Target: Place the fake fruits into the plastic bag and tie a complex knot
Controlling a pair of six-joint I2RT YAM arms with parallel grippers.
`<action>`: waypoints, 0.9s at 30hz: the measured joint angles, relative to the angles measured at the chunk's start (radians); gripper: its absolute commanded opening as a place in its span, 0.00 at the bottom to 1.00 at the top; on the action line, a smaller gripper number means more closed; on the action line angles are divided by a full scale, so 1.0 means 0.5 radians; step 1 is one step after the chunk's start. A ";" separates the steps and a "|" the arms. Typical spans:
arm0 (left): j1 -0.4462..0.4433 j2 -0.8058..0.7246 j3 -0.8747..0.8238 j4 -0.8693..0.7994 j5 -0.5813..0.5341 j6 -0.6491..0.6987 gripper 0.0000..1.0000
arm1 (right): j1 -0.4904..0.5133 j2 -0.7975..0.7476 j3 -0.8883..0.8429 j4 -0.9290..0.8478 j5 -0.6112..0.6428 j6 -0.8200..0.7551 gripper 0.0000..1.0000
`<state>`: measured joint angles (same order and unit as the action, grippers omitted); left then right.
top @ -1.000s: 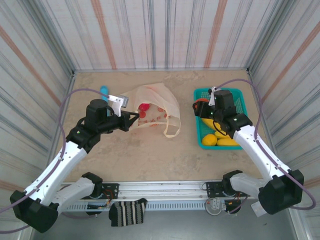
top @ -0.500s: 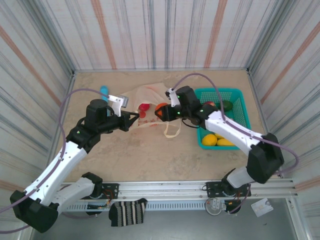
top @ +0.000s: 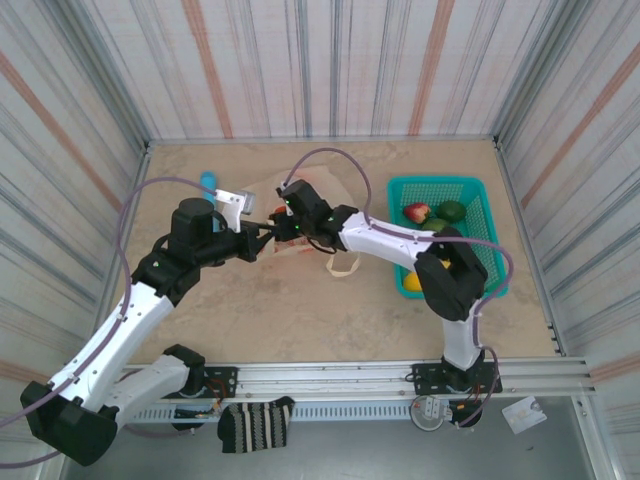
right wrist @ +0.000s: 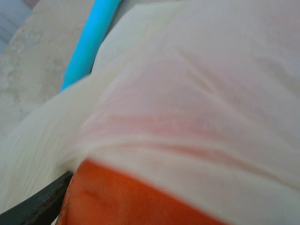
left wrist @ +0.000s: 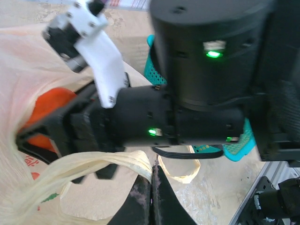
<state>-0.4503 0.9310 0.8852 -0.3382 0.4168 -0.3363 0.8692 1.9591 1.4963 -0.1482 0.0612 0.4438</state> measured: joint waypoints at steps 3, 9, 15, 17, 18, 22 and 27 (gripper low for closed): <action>0.000 0.000 -0.004 0.001 0.001 0.000 0.00 | -0.002 0.164 0.163 0.045 0.037 0.063 0.73; 0.027 0.000 -0.010 0.001 -0.001 0.000 0.00 | -0.010 0.446 0.488 0.070 0.083 0.184 0.88; 0.034 0.004 -0.018 0.002 0.000 0.000 0.00 | -0.011 0.446 0.472 0.109 0.095 0.214 0.83; 0.038 0.012 -0.019 0.005 0.001 -0.001 0.00 | -0.013 0.417 0.406 0.136 0.085 0.213 0.79; 0.039 0.016 -0.021 0.007 0.001 -0.001 0.00 | -0.014 0.401 0.373 0.138 0.072 0.214 0.77; 0.039 0.019 -0.021 0.009 0.001 -0.001 0.00 | -0.021 0.298 0.236 0.143 -0.003 0.194 0.70; 0.039 0.019 -0.021 0.015 0.003 -0.001 0.00 | -0.028 0.054 0.068 0.127 -0.066 0.173 0.64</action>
<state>-0.4309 0.9405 0.8745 -0.3305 0.4183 -0.3367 0.8551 1.9862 1.5303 -0.0849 0.0284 0.5304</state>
